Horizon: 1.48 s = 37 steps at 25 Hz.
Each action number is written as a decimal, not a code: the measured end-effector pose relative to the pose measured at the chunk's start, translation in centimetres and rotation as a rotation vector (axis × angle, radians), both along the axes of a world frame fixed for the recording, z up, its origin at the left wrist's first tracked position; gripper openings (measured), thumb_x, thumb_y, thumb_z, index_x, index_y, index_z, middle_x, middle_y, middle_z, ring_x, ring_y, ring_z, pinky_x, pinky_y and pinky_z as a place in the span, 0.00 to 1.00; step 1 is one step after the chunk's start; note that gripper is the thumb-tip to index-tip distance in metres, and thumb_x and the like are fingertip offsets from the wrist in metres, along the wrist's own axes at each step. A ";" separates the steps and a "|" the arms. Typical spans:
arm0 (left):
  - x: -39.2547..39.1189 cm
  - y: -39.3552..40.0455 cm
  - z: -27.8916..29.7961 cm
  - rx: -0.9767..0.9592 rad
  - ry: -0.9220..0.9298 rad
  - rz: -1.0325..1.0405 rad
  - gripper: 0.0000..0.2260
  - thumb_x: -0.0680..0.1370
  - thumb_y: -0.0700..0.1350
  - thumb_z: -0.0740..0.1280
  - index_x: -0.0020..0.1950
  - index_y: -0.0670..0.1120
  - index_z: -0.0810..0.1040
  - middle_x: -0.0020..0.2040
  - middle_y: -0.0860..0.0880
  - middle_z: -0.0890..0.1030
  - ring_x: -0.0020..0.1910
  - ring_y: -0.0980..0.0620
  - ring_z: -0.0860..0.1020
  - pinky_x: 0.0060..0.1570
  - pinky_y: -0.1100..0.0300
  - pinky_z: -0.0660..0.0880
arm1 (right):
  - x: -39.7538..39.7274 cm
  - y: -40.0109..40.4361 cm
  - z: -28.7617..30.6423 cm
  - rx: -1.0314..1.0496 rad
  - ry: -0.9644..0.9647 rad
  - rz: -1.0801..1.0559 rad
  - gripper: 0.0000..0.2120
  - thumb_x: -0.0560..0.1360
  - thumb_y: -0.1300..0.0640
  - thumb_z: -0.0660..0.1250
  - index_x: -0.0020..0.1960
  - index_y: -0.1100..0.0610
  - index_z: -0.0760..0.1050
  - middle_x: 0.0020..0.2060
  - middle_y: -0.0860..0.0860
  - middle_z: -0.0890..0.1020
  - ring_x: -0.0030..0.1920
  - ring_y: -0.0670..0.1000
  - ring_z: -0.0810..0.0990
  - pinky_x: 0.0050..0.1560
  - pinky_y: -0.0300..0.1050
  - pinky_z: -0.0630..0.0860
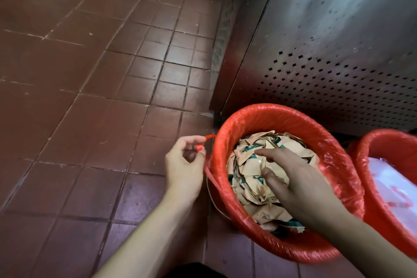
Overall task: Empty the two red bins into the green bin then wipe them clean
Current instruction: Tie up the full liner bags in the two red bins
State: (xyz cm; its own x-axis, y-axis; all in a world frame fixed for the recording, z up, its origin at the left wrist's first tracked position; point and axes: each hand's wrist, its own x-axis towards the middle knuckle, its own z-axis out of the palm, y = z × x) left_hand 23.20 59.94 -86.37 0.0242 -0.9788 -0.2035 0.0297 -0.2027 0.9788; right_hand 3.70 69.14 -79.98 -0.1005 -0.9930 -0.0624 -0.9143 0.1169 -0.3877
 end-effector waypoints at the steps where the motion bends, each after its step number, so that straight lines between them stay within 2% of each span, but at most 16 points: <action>1: 0.1 0.0 0.9 -0.039 0.012 -0.031 0.16 0.76 0.25 0.66 0.45 0.47 0.82 0.39 0.51 0.83 0.39 0.57 0.80 0.43 0.66 0.77 | 0.1 0.0 0.0 0.006 0.009 0.017 0.17 0.81 0.48 0.61 0.70 0.38 0.69 0.59 0.33 0.72 0.60 0.34 0.69 0.60 0.34 0.65; 4: -0.4 -0.2 3.0 -0.046 0.089 -0.131 0.20 0.74 0.22 0.63 0.43 0.46 0.84 0.42 0.52 0.86 0.42 0.57 0.82 0.43 0.67 0.77 | 0.2 -0.1 0.1 0.008 0.012 0.033 0.17 0.82 0.47 0.60 0.70 0.40 0.69 0.61 0.34 0.72 0.64 0.36 0.69 0.63 0.33 0.64; 8: -2.0 -1.0 5.6 0.042 0.201 -0.240 0.22 0.73 0.22 0.61 0.50 0.46 0.85 0.48 0.49 0.87 0.42 0.59 0.83 0.33 0.69 0.75 | -0.8 0.8 0.5 -0.006 0.028 -0.005 0.17 0.82 0.48 0.61 0.71 0.41 0.69 0.61 0.35 0.72 0.63 0.36 0.69 0.62 0.32 0.64; 9: -2.6 -1.1 6.3 0.039 0.210 -0.262 0.20 0.74 0.24 0.63 0.51 0.46 0.85 0.48 0.49 0.87 0.42 0.58 0.83 0.36 0.68 0.76 | -1.2 1.1 0.5 -0.013 0.024 -0.006 0.17 0.82 0.49 0.61 0.70 0.41 0.70 0.61 0.35 0.73 0.64 0.37 0.70 0.63 0.33 0.65; 12: -5.0 -1.2 8.4 0.073 0.333 -0.238 0.11 0.76 0.31 0.70 0.50 0.46 0.84 0.47 0.46 0.87 0.45 0.53 0.82 0.51 0.60 0.77 | -2.8 2.1 0.9 -0.028 0.016 -0.033 0.17 0.81 0.48 0.60 0.70 0.42 0.70 0.61 0.37 0.74 0.64 0.40 0.71 0.66 0.37 0.68; 13: -5.8 -1.2 9.0 0.100 0.386 -0.217 0.09 0.75 0.32 0.71 0.48 0.46 0.83 0.46 0.45 0.86 0.45 0.52 0.82 0.52 0.58 0.76 | -3.4 2.5 1.0 -0.033 0.012 -0.052 0.17 0.81 0.48 0.61 0.69 0.43 0.71 0.61 0.38 0.74 0.64 0.40 0.71 0.66 0.39 0.68; 15: -7.5 -0.7 9.9 0.112 0.434 -0.233 0.08 0.76 0.33 0.72 0.46 0.46 0.80 0.39 0.46 0.84 0.42 0.50 0.81 0.48 0.59 0.77 | -5.0 3.7 1.2 -0.057 0.007 -0.099 0.17 0.80 0.49 0.62 0.69 0.43 0.71 0.61 0.39 0.75 0.64 0.41 0.71 0.67 0.41 0.68; 17: -8.9 0.5 10.5 0.049 0.392 -0.313 0.09 0.76 0.31 0.71 0.45 0.45 0.79 0.36 0.49 0.82 0.39 0.50 0.80 0.44 0.60 0.77 | -6.5 5.1 1.3 -0.076 0.007 -0.159 0.17 0.80 0.51 0.64 0.68 0.43 0.72 0.61 0.39 0.75 0.64 0.42 0.72 0.65 0.39 0.67; 19: -9.9 2.1 11.2 -0.092 0.302 -0.466 0.10 0.75 0.31 0.72 0.43 0.46 0.79 0.37 0.49 0.81 0.38 0.50 0.78 0.44 0.58 0.76 | -8.0 6.5 1.0 -0.092 0.007 -0.230 0.17 0.79 0.52 0.65 0.67 0.45 0.73 0.60 0.41 0.77 0.62 0.43 0.73 0.63 0.37 0.66; 22: -10.7 4.6 12.5 -0.312 0.103 -0.777 0.08 0.75 0.35 0.74 0.44 0.47 0.81 0.43 0.53 0.84 0.44 0.55 0.80 0.49 0.60 0.77 | -9.6 8.6 0.6 -0.127 -0.006 -0.347 0.17 0.78 0.52 0.64 0.66 0.47 0.75 0.59 0.44 0.79 0.61 0.46 0.76 0.61 0.39 0.68; 25: -11.3 6.6 12.5 -0.353 -0.062 -0.977 0.08 0.77 0.36 0.72 0.48 0.49 0.83 0.49 0.55 0.85 0.52 0.58 0.82 0.55 0.64 0.75 | -10.7 10.9 0.1 -0.148 -0.019 -0.482 0.17 0.78 0.54 0.65 0.66 0.49 0.75 0.60 0.46 0.80 0.61 0.48 0.76 0.62 0.42 0.70; 28: -11.3 8.0 11.0 -0.315 -0.153 -1.010 0.10 0.77 0.36 0.71 0.50 0.52 0.83 0.51 0.58 0.84 0.54 0.60 0.81 0.55 0.67 0.73 | -11.2 12.7 -0.4 -0.143 -0.013 -0.557 0.17 0.78 0.54 0.64 0.66 0.49 0.75 0.60 0.48 0.80 0.61 0.50 0.77 0.62 0.45 0.71; 30: -11.5 8.9 9.9 -0.274 -0.196 -1.038 0.11 0.78 0.36 0.70 0.51 0.53 0.83 0.51 0.56 0.84 0.51 0.53 0.83 0.56 0.60 0.76 | -11.4 13.6 -0.9 -0.129 -0.010 -0.588 0.16 0.78 0.55 0.64 0.66 0.50 0.75 0.60 0.49 0.81 0.60 0.51 0.77 0.62 0.46 0.72; 32: -11.6 9.5 8.8 -0.217 -0.213 -1.037 0.13 0.79 0.35 0.70 0.51 0.54 0.83 0.50 0.52 0.84 0.48 0.44 0.83 0.53 0.52 0.79 | -11.3 14.1 -1.4 -0.112 -0.020 -0.614 0.16 0.79 0.55 0.64 0.66 0.52 0.77 0.58 0.51 0.81 0.59 0.53 0.79 0.61 0.47 0.72; 34: -11.7 9.7 8.0 -0.222 -0.228 -0.987 0.14 0.79 0.34 0.69 0.50 0.55 0.83 0.50 0.54 0.85 0.47 0.43 0.83 0.52 0.54 0.79 | -10.5 14.1 -1.8 -0.087 -0.048 -0.619 0.16 0.79 0.56 0.63 0.65 0.53 0.78 0.57 0.51 0.82 0.58 0.53 0.80 0.60 0.47 0.73; 37: -11.7 9.5 7.8 -0.165 -0.204 -0.933 0.13 0.79 0.34 0.68 0.52 0.52 0.83 0.49 0.56 0.86 0.44 0.35 0.81 0.44 0.44 0.79 | -9.1 13.1 -1.8 -0.073 -0.151 -0.632 0.15 0.78 0.57 0.64 0.62 0.52 0.81 0.54 0.48 0.84 0.54 0.48 0.82 0.59 0.43 0.76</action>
State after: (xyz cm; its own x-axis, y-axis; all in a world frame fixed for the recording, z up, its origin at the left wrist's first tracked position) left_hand 11.48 69.44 -78.59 -0.7574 -0.6378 -0.1398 -0.2470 0.0817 0.9656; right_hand -5.36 82.21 -81.79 -0.6618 -0.7476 -0.0561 -0.6127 0.5825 -0.5341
